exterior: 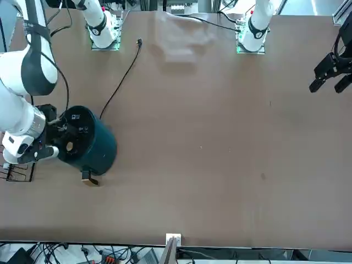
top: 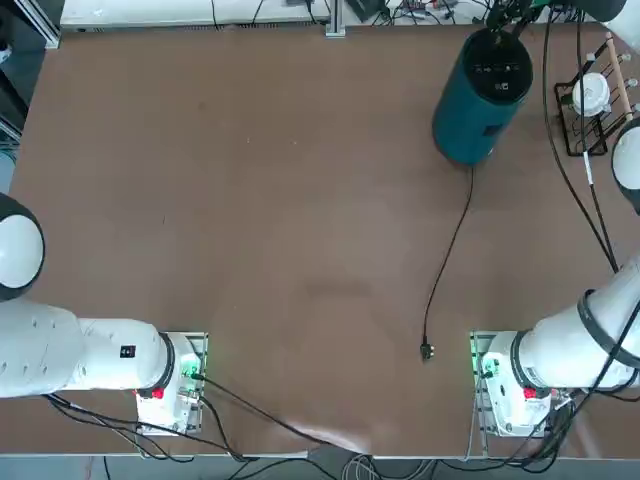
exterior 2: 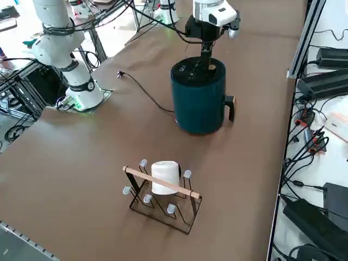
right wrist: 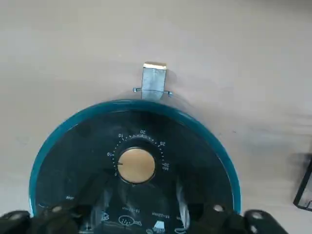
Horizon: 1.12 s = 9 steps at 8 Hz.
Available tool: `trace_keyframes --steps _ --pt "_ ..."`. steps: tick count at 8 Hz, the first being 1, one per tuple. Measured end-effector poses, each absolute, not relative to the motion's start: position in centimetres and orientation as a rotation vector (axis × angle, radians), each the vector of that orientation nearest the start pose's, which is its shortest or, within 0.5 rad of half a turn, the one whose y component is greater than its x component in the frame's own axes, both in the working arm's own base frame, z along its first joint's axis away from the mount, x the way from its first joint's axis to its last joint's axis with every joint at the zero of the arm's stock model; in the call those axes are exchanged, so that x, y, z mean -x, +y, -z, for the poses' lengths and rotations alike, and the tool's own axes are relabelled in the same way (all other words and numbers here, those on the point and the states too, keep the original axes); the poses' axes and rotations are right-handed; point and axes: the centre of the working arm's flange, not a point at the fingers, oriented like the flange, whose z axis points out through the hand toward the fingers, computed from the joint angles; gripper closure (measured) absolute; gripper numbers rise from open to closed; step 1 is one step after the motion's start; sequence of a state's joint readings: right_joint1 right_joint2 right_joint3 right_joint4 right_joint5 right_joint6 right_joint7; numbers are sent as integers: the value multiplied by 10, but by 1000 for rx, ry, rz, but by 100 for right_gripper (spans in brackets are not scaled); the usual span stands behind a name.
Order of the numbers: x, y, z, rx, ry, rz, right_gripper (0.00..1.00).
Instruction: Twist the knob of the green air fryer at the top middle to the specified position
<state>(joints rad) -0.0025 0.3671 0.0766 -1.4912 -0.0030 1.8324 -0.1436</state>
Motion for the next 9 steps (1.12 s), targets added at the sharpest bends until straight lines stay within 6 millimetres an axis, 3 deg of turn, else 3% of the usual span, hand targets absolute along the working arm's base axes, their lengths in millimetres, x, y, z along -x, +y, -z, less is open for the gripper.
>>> trace_keyframes --steps 4,9 --pt "-670 45 -455 3098 -338 -9 19" --pt "-674 48 -456 3097 -344 42 31"
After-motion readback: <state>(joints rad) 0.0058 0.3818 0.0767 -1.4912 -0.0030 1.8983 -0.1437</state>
